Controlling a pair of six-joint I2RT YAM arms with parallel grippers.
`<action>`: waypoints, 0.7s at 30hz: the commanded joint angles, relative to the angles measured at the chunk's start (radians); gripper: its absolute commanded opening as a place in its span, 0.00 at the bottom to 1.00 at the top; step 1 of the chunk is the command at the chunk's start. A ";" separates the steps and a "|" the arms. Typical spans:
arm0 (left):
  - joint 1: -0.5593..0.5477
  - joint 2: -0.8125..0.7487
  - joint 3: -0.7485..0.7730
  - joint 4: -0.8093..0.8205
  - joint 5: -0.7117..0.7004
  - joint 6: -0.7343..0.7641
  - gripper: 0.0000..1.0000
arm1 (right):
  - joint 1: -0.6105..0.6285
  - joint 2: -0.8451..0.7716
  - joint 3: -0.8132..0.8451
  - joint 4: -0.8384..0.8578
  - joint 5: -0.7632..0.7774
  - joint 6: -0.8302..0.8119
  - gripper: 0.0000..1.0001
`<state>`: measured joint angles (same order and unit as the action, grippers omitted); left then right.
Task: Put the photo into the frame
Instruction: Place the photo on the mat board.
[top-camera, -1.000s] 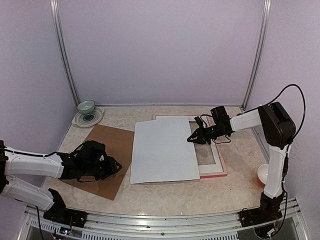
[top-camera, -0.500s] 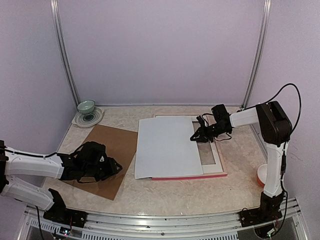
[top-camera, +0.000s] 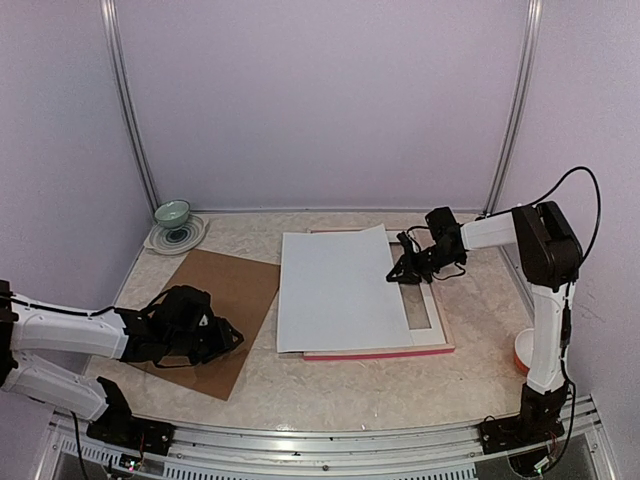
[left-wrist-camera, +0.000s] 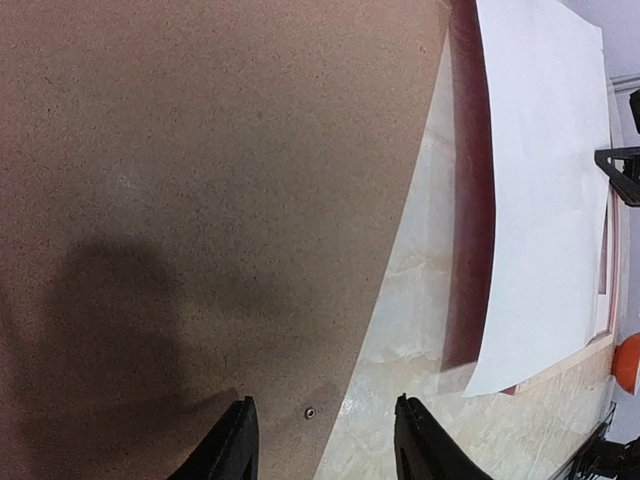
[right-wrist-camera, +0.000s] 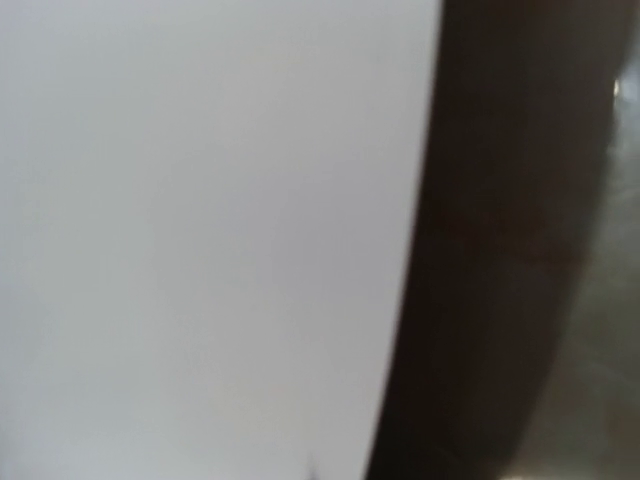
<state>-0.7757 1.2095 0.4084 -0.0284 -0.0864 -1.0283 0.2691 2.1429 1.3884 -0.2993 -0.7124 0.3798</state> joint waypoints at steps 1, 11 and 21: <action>-0.005 0.007 -0.010 0.020 -0.001 -0.002 0.47 | -0.011 -0.009 0.020 -0.046 0.045 -0.033 0.05; -0.005 0.012 -0.011 0.021 0.003 -0.001 0.47 | -0.019 -0.058 0.007 -0.104 0.138 -0.079 0.05; -0.005 0.024 -0.003 0.049 0.015 0.006 0.48 | -0.028 -0.086 0.009 -0.149 0.192 -0.118 0.05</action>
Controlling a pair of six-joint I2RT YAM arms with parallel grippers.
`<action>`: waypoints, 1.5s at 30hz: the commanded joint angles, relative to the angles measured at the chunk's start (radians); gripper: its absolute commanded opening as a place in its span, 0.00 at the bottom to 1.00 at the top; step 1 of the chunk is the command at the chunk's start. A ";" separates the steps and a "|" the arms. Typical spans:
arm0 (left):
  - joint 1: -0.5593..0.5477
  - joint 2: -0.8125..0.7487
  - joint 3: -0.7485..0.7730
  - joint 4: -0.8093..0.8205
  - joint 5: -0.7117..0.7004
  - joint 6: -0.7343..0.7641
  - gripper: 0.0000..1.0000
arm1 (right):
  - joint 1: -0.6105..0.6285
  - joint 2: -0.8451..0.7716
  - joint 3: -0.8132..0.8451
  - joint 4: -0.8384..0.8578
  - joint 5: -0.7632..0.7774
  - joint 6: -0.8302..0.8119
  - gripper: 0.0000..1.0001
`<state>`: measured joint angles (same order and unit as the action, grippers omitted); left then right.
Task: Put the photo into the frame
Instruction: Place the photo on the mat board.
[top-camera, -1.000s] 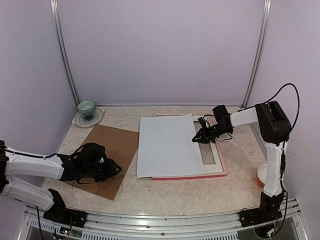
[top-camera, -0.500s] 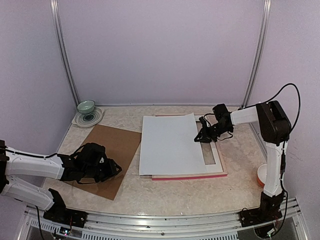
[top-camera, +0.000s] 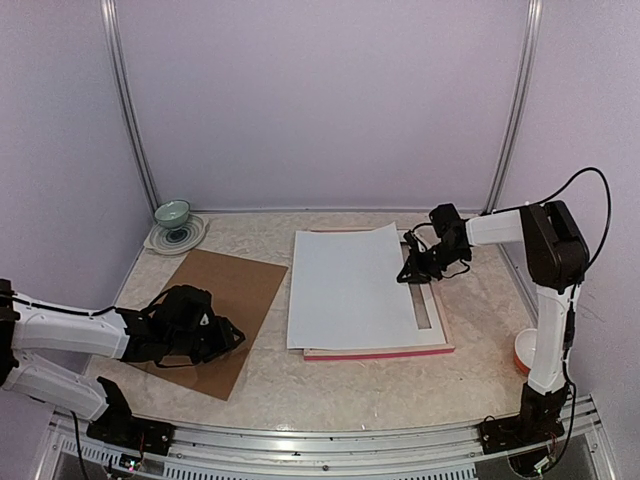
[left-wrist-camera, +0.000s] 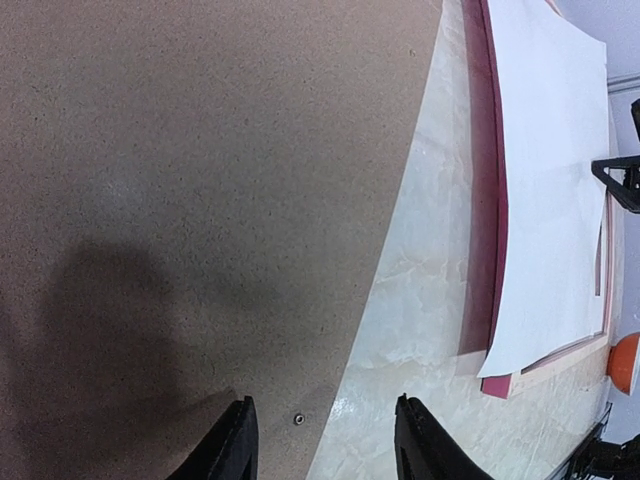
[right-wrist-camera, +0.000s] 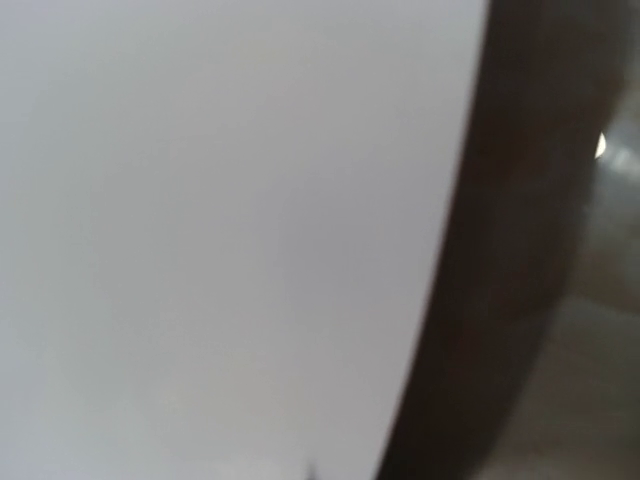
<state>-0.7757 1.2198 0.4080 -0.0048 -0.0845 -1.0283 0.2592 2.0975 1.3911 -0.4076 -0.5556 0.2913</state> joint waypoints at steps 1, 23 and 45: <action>-0.005 0.016 0.001 0.026 0.015 0.008 0.47 | -0.020 -0.042 0.009 -0.045 0.038 -0.031 0.05; 0.004 0.038 -0.017 0.064 0.042 0.050 0.48 | -0.058 -0.067 0.079 -0.198 0.129 -0.122 0.06; 0.022 0.087 -0.033 0.119 0.078 0.064 0.48 | -0.067 -0.043 0.112 -0.244 0.166 -0.203 0.08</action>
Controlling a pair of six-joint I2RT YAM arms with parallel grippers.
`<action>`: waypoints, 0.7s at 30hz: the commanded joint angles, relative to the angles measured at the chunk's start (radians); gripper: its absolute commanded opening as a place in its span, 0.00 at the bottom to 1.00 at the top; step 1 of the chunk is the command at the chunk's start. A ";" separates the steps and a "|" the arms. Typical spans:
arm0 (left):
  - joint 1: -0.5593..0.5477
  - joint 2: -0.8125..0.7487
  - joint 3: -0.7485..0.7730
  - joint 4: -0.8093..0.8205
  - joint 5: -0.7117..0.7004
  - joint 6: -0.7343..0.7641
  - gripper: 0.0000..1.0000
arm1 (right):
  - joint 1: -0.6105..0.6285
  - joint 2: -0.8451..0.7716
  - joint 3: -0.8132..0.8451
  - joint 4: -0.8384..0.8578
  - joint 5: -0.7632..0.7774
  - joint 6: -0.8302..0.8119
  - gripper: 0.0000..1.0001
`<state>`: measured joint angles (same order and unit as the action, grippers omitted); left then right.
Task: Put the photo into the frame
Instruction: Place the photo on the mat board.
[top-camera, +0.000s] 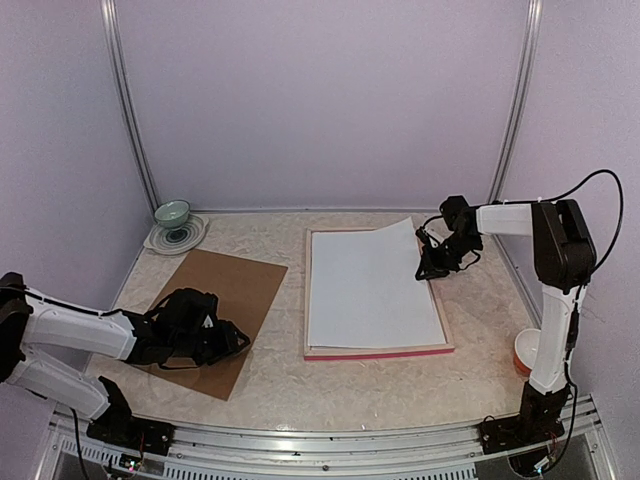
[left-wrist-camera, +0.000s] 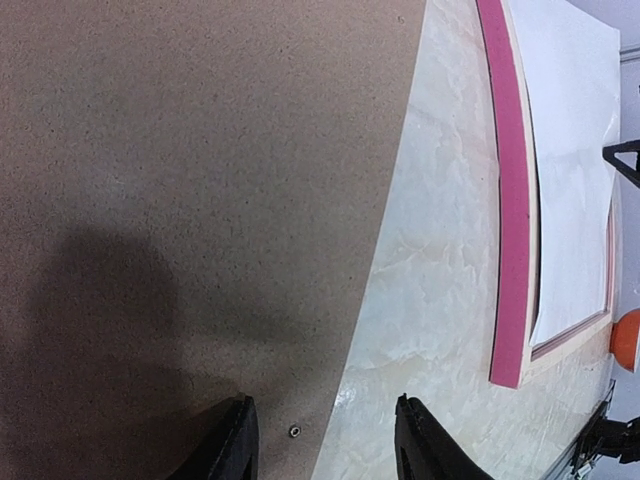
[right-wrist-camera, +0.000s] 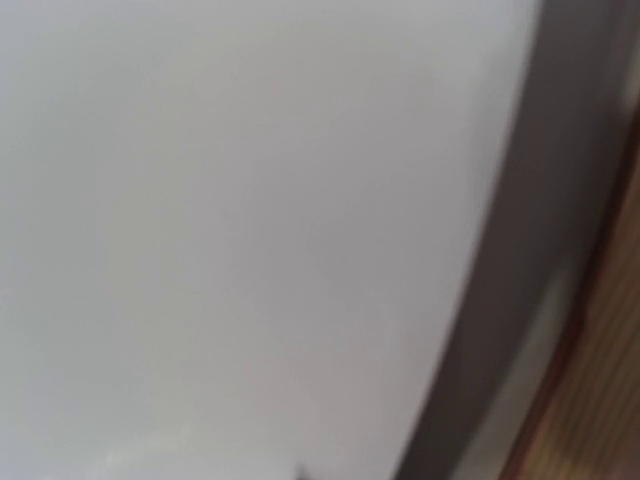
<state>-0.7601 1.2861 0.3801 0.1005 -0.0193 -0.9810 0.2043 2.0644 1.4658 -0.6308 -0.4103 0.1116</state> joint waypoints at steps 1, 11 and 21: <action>0.006 0.023 -0.004 0.015 0.013 0.015 0.48 | -0.013 -0.008 0.039 -0.021 0.021 -0.025 0.08; 0.004 0.023 -0.006 0.016 0.013 0.010 0.48 | -0.013 0.003 0.067 -0.018 0.036 -0.035 0.09; -0.001 0.019 -0.009 0.016 0.013 -0.003 0.48 | -0.007 0.009 0.058 -0.014 0.028 -0.022 0.22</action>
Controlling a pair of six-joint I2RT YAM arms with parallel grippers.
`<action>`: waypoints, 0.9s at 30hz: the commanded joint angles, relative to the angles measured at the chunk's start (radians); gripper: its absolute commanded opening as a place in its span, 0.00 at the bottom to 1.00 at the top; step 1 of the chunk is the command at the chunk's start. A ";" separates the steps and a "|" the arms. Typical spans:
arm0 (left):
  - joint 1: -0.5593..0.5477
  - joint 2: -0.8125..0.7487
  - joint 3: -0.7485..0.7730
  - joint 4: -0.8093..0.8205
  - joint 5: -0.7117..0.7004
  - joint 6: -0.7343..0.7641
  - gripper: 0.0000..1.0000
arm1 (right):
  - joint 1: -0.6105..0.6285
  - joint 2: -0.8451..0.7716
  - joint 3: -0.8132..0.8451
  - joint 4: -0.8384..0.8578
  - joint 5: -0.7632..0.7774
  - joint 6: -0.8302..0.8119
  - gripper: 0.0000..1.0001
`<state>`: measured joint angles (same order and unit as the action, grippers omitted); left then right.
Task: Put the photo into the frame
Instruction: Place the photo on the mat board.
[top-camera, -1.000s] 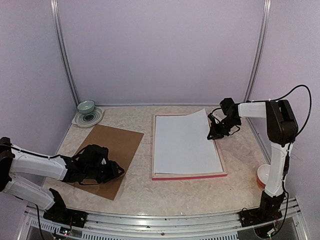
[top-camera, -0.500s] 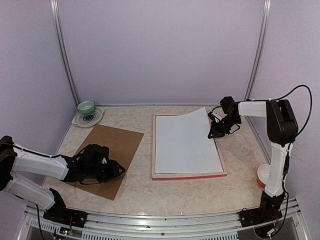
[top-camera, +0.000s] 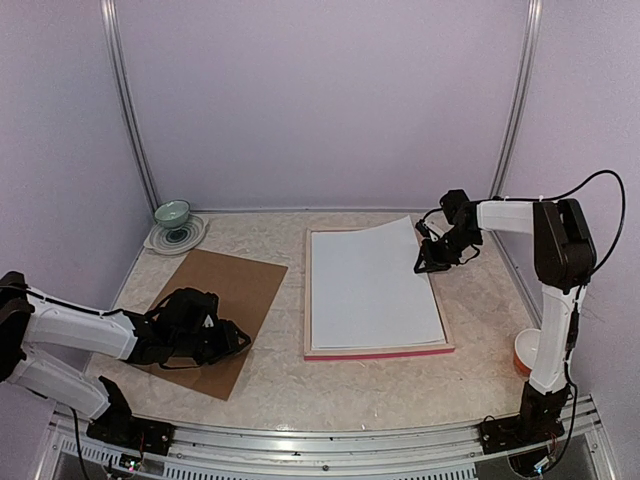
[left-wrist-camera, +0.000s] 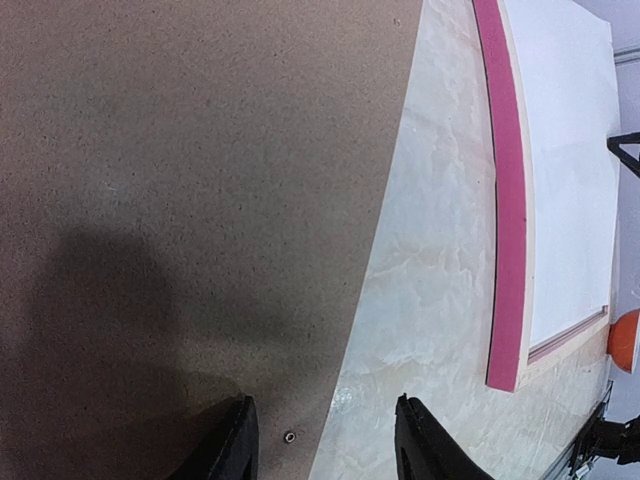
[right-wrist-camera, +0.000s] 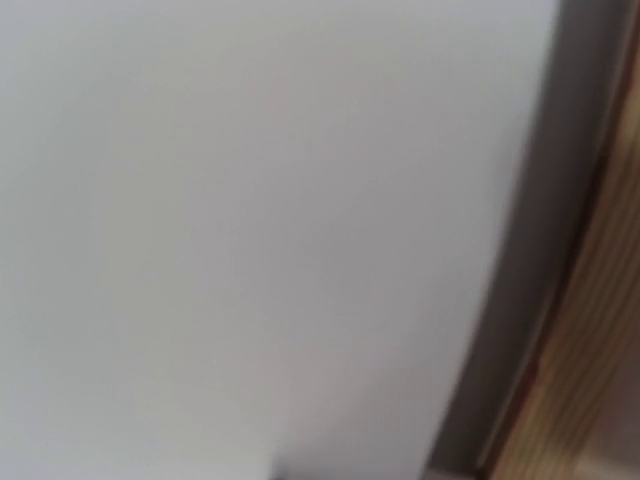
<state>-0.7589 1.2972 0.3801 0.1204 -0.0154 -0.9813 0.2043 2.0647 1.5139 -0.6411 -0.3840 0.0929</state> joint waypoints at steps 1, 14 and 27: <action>-0.005 0.007 -0.010 -0.004 0.009 -0.002 0.48 | -0.006 0.006 0.009 -0.006 0.008 -0.003 0.24; -0.011 0.014 0.002 -0.008 0.009 -0.007 0.48 | 0.012 -0.039 0.018 -0.041 0.137 0.018 0.65; -0.022 -0.015 0.015 -0.045 -0.014 -0.022 0.48 | 0.024 -0.125 0.005 0.010 0.085 0.041 0.89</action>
<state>-0.7734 1.2957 0.3805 0.1192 -0.0166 -0.9936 0.2199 1.9968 1.5181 -0.6540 -0.2462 0.1196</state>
